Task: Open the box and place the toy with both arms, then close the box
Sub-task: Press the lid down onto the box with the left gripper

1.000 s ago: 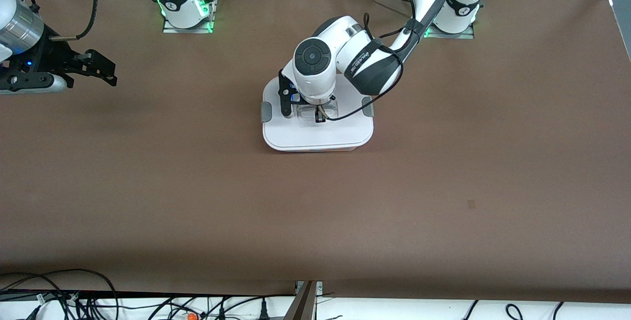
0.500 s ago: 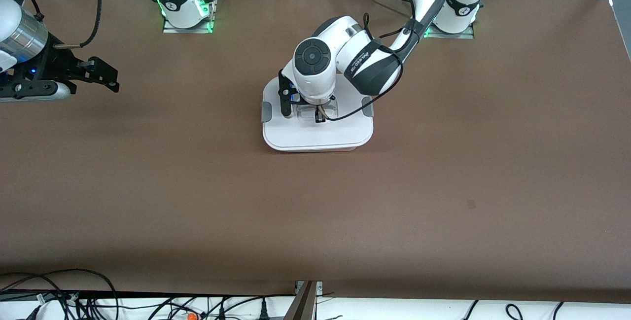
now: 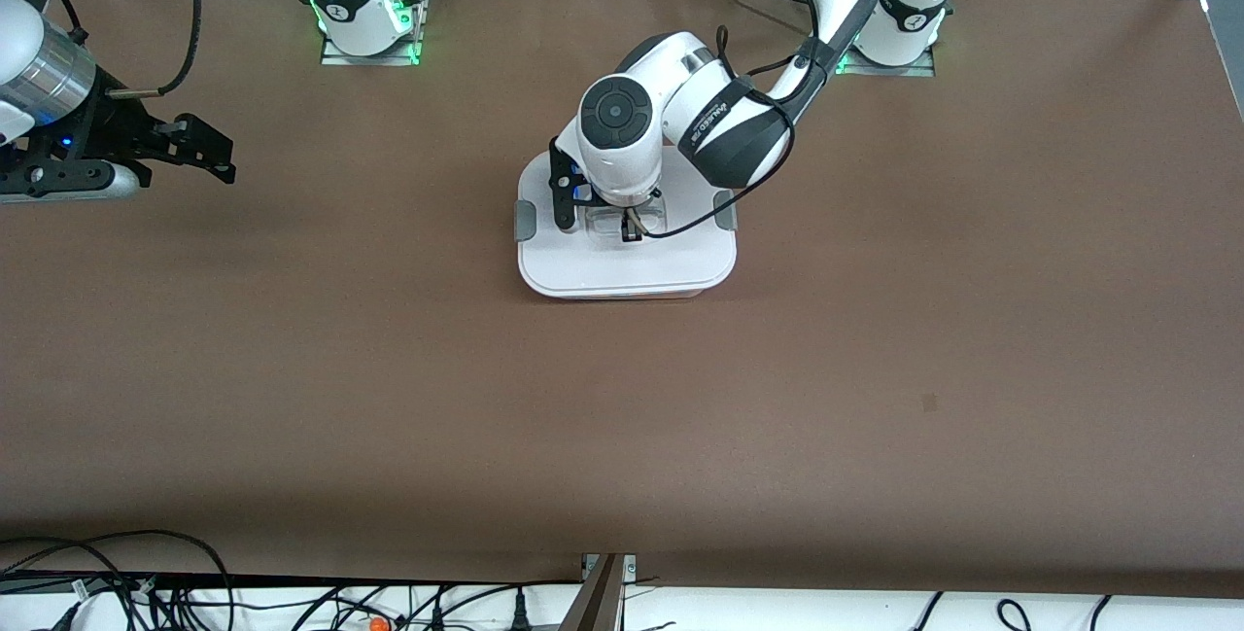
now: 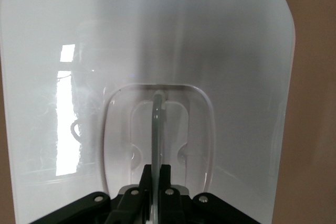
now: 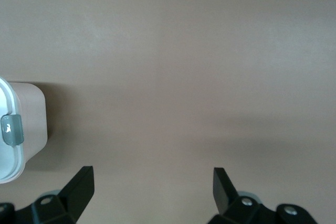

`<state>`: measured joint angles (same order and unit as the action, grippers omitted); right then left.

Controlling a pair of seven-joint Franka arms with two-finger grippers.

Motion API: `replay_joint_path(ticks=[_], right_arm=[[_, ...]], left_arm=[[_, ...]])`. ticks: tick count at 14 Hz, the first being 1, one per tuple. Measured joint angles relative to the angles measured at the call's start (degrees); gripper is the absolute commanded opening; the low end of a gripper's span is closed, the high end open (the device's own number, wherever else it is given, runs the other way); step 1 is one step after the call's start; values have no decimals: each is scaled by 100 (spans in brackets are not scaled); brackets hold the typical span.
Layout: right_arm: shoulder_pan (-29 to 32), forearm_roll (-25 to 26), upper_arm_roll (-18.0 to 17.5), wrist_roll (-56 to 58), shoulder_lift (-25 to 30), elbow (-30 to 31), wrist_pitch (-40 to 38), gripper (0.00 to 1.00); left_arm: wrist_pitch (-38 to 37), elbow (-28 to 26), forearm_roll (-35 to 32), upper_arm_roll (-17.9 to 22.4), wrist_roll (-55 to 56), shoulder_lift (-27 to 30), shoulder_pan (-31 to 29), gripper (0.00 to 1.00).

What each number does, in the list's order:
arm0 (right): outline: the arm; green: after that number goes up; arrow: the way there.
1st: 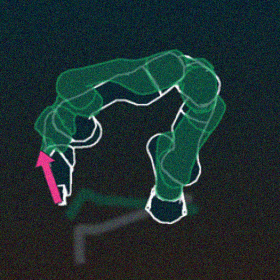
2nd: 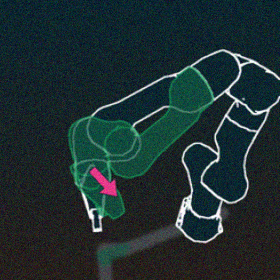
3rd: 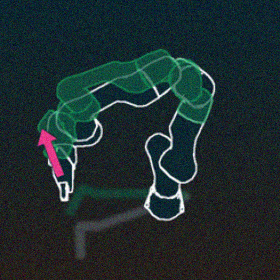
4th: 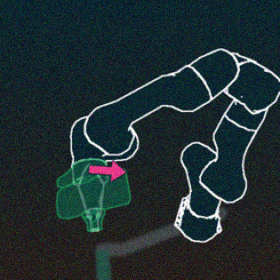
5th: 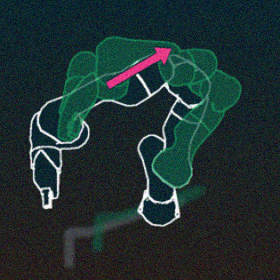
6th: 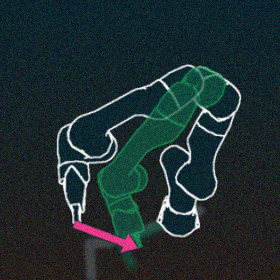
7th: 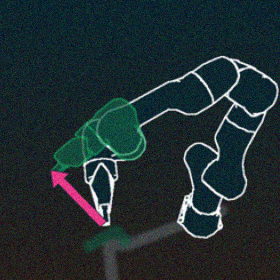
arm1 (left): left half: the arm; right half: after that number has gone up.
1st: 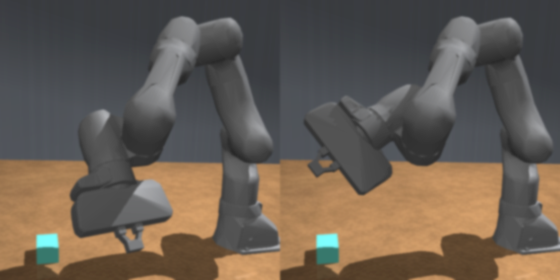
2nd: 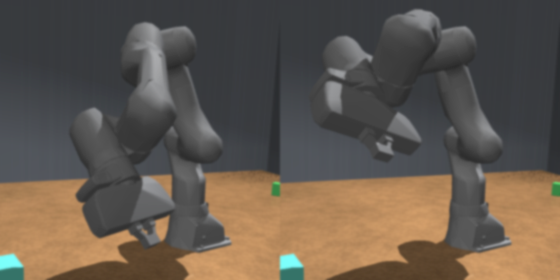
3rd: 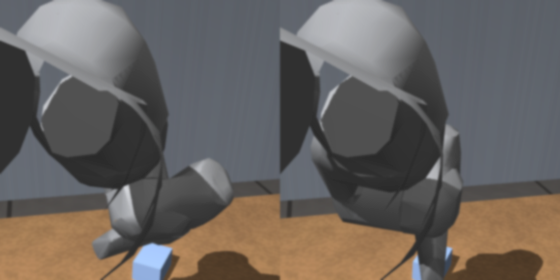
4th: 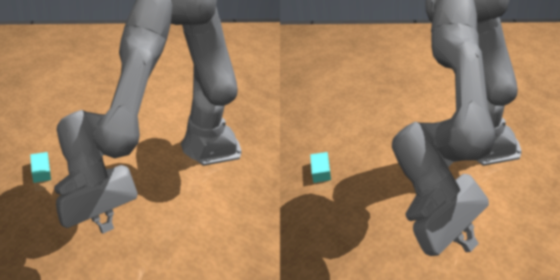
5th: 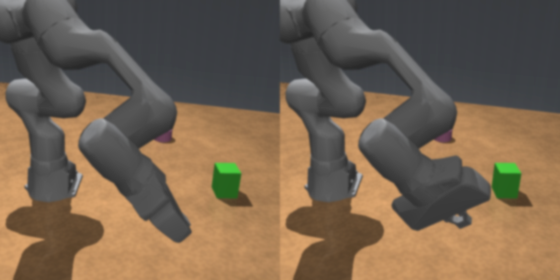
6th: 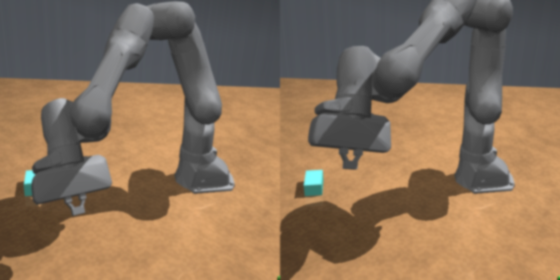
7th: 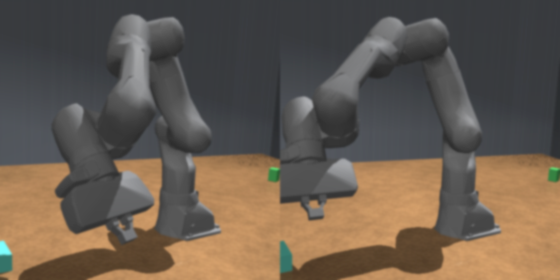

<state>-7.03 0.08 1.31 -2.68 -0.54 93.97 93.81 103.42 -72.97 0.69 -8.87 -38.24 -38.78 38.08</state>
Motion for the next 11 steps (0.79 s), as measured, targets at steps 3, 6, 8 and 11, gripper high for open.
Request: replay_joint_path(ticks=[3, 6, 8, 11], right_arm=[[0, 0, 0, 0, -12, 0, 0, 100], [0, -1, 0, 0, -25, 0, 0, 100], [0, -1, 0, 0, -29, 0, 0, 100], [0, -1, 0, 0, -30, 0, 0, 100]], left_arm=[[0, -3, -46, -3, -34, 0, 9, 0], [0, -3, -54, -2, -178, 0, 6, 0], [0, -5, -54, -3, -205, 0, 6, 14], [-3, -50, -74, 30, -237, -8, -2, 100]])
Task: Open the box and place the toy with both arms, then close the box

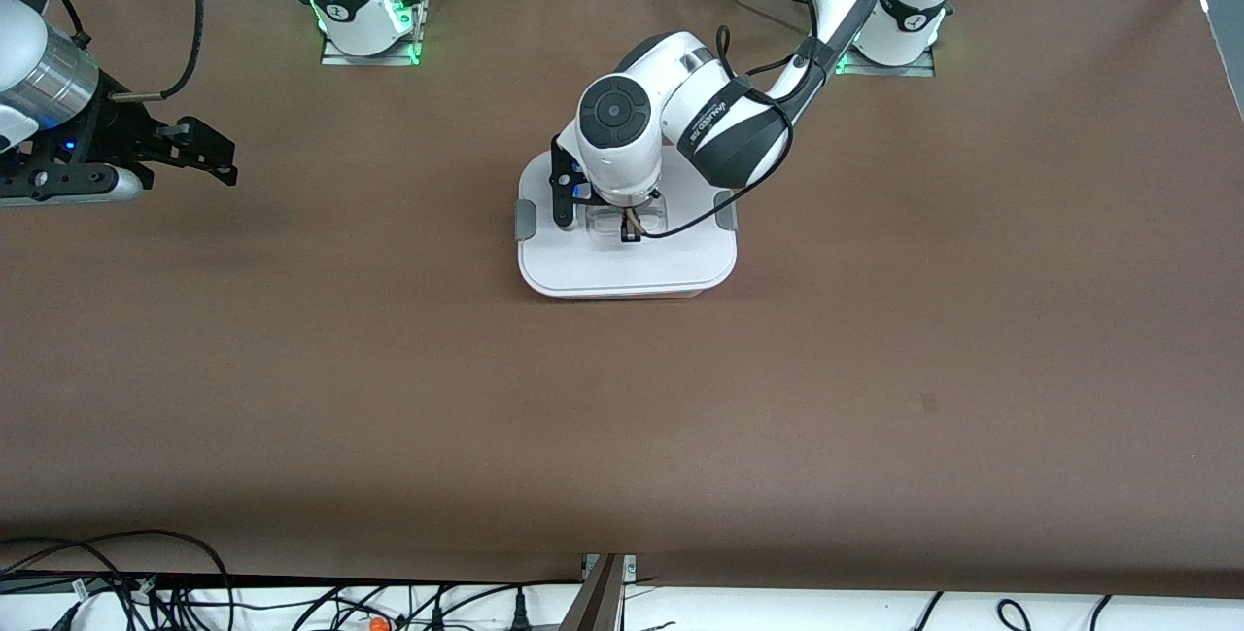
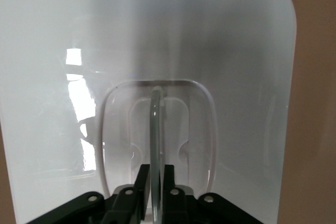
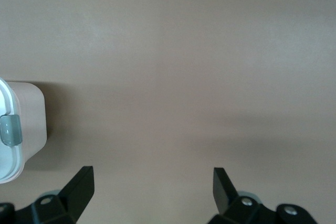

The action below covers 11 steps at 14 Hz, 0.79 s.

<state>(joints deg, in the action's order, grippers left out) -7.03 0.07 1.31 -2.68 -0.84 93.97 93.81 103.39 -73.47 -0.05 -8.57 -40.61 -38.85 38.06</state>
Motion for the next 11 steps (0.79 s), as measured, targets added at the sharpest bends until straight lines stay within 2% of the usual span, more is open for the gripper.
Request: replay_joint_path(ticks=[4, 8, 9, 11], right_arm=[[0, 0, 0, 0, 0, 1, -1, 100], [0, 0, -2, 63, 0, 1, -16, 100], [-1, 0, -3, 80, 0, 1, -21, 100], [-1, 0, -4, 160, 0, 1, -54, 100]], left_arm=[[-87, 212, 64, 47, 5, 21, -83, 100], [-886, 867, 222, 120, 340, 90, -427, 100], [-1042, 1024, 218, 180, 663, 119, -573, 100], [-1167, 1203, 217, 549, 1112, 200, -791, 100]])
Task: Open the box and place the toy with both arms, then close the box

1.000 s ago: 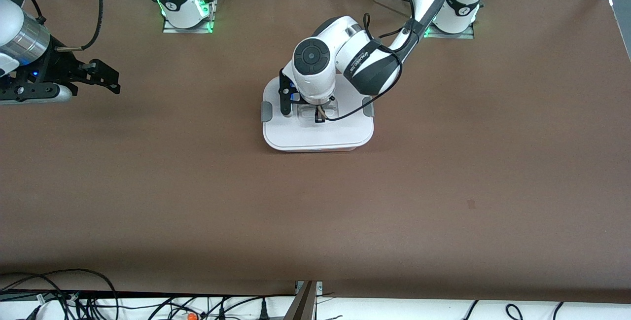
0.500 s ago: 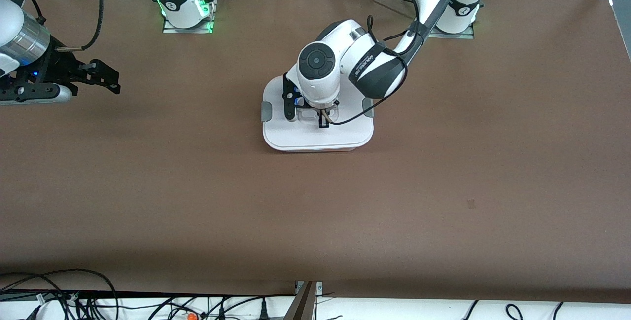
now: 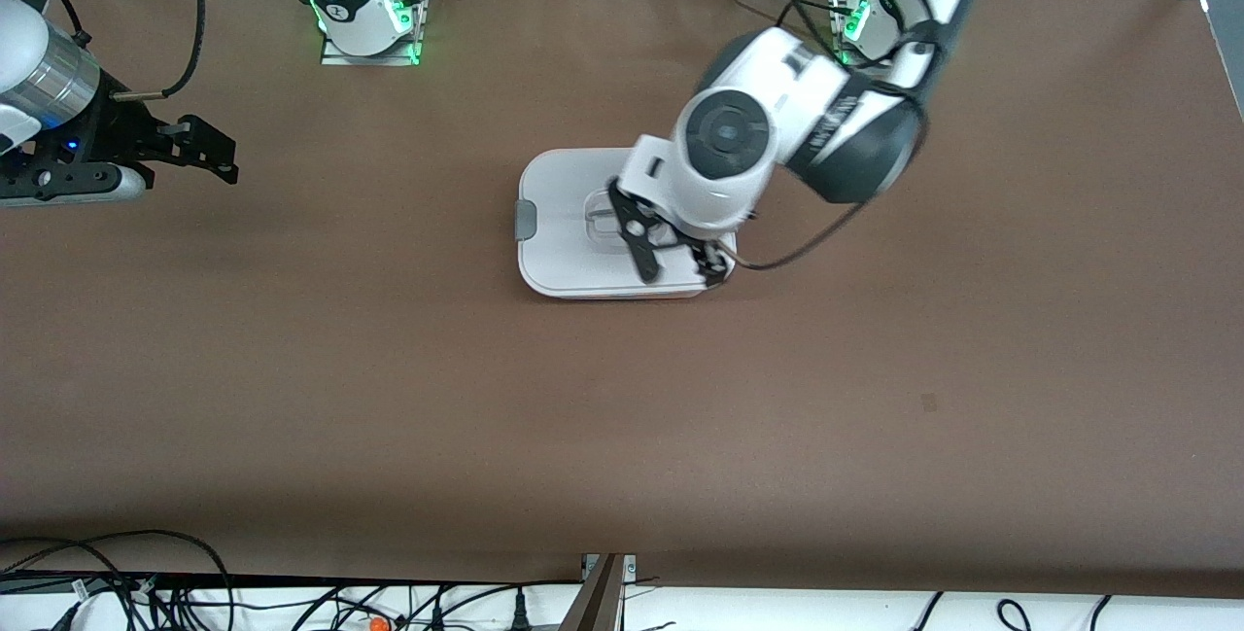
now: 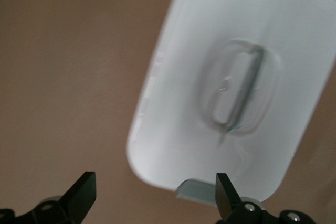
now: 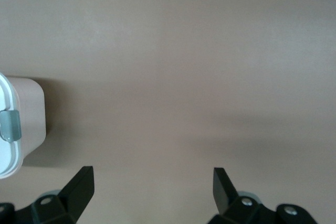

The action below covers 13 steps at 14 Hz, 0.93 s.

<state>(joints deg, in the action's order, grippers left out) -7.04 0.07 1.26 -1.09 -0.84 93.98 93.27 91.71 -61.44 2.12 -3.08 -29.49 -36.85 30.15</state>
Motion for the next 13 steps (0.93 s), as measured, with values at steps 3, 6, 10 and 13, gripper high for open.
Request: replay_joint_path(ticks=[3, 6, 10, 13], right_arm=[[-1, -1, -2, 47, 0, 1, -36, 100], [-1, -2, -2, 68, 0, 1, -114, 100], [-1, -3, -2, 73, -1, 7, -140, 100], [-1, -4, -2, 78, -3, 9, -140, 100]], left_arm=[[-15, 131, -1, 537, 142, 86, -523, 100], [-14, 293, 1, 582, 143, 119, -1474, 100], [-17, 614, 0, 757, 164, 274, -2162, 100], [-69, 641, 0, 1171, 203, 632, -2229, 100]])
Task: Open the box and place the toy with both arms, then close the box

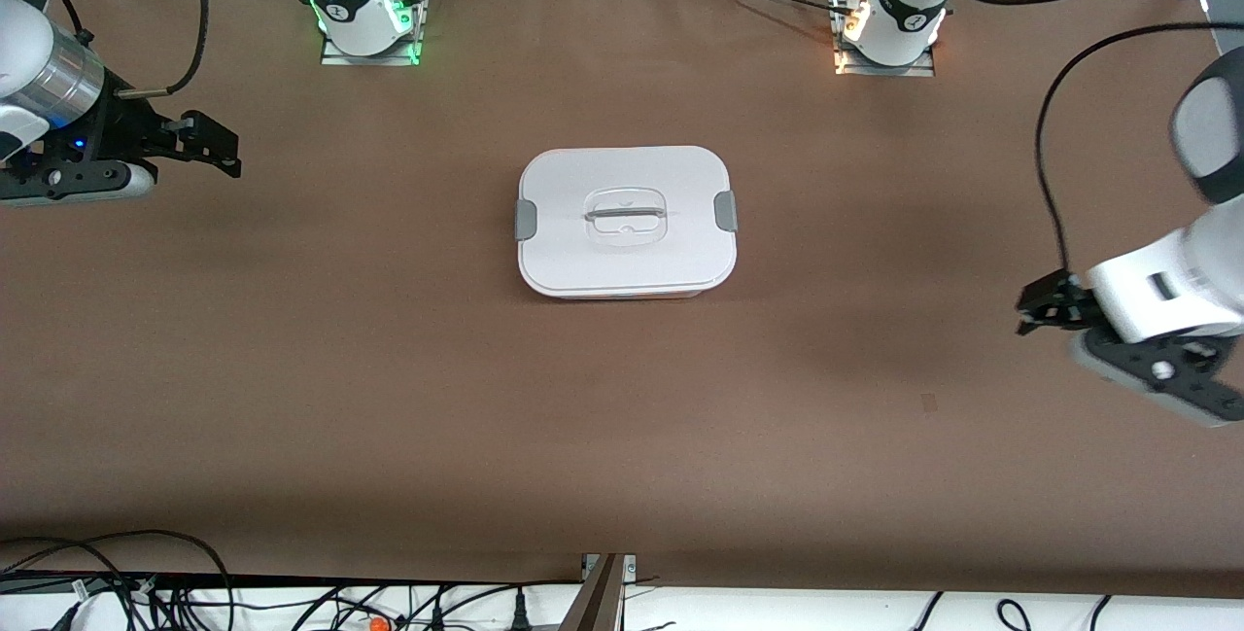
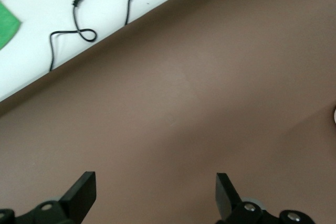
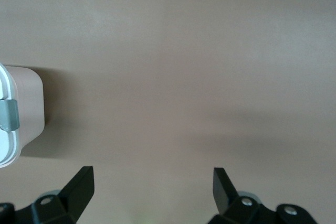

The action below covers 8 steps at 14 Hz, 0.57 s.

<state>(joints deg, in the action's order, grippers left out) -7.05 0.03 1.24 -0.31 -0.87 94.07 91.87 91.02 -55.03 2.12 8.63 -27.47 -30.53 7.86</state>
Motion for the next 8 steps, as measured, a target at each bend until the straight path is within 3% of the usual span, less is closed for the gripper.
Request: replay_joint_path(ticks=[3, 6, 8], right_arm=[[0, 0, 0, 3, -5, 4, -1, 100], [0, 0, 0, 11, -11, 7, -8, 100], [0, 0, 0, 11, -11, 7, -10, 100]], left_arm=[[-237, -256, 1, 72, 525, 453, -145, 100], [-346, -1340, 2, 2, 1887, 1341, -244, 100], [-375, -1998, 2, -277, 2254, 1862, -422, 100]])
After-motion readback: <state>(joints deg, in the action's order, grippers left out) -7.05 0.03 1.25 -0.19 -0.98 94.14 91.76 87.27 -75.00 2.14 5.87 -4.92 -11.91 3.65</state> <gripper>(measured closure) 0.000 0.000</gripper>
